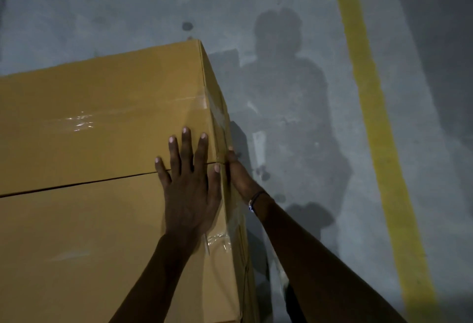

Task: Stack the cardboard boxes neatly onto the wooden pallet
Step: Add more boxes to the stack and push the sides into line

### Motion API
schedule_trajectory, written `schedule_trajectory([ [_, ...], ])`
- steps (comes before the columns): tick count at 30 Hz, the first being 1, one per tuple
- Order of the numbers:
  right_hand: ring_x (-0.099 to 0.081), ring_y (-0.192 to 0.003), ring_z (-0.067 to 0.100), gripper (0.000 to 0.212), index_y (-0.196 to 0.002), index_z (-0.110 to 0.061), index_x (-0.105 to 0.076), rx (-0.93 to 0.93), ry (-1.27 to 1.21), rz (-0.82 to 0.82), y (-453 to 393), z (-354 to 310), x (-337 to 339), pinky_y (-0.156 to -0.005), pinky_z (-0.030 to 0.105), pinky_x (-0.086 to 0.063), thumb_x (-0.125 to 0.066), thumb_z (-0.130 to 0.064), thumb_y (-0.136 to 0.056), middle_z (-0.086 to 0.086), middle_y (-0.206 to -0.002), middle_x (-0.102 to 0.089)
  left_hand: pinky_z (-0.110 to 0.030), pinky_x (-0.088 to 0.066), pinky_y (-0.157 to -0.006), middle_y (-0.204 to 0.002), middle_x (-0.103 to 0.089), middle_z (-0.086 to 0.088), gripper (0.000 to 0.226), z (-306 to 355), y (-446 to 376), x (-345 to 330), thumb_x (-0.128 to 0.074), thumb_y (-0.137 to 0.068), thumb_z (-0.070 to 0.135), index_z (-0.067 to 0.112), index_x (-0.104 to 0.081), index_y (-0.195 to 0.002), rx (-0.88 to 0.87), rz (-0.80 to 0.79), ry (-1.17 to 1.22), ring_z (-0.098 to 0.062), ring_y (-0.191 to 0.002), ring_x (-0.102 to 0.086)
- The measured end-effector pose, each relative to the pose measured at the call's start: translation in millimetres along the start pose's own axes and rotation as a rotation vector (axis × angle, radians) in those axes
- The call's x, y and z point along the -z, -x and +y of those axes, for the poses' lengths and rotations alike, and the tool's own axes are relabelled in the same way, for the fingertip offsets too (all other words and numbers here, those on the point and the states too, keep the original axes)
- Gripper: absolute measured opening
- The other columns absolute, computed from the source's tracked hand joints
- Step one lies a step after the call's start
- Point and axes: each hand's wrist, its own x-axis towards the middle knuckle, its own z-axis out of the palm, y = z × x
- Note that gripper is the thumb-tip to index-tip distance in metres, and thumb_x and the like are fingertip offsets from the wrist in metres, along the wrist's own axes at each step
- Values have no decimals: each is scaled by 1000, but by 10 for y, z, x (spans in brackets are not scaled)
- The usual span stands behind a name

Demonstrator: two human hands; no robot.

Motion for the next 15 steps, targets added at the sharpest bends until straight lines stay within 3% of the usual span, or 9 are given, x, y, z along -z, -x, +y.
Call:
schedule_trajectory([
  [2,-50,-142,30,120,-160,-43,-33,-28,-45,60,-20,40,0,-121,58,-34,-33,-111,-61,4,-158,-50,-67,-3,-125,-175,11,-1,64,3,-5,5,-24,-109,45,26,-8,-168,-2,-1,2,-24,-161,14],
  [6,-58,-131,25,103,-151,-45,-46,-21,38,-36,-24,143,-67,-117,54,-40,-40,-105,-68,-1,-143,-62,-68,-4,-125,-175,12,-1,63,-13,-2,13,-24,-109,45,27,-8,-168,7,-8,-6,-25,-161,14],
  [11,-50,-140,28,122,-162,-31,-32,-10,4,88,122,-56,50,-120,57,-36,-35,-107,-66,3,-159,-47,-68,-6,-125,-175,12,-1,63,0,0,16,-24,-109,45,27,-8,-168,5,-8,-8,-25,-161,13],
  [13,-53,-136,27,122,-160,-32,-38,-10,46,-5,254,-113,4,-120,56,-37,-35,-108,-65,4,-154,-53,-68,-6,-125,-175,12,0,63,-5,-7,15,-24,-109,45,27,-8,-168,7,-11,-10,-25,-161,14],
  [15,-54,-135,25,104,-157,-32,-44,16,64,-67,343,-200,7,-119,52,-38,-36,-98,-77,3,-148,-57,-68,-5,-125,-175,12,0,64,-13,-17,11,-25,-109,46,28,-7,-168,6,-11,-9,-25,-161,14],
])
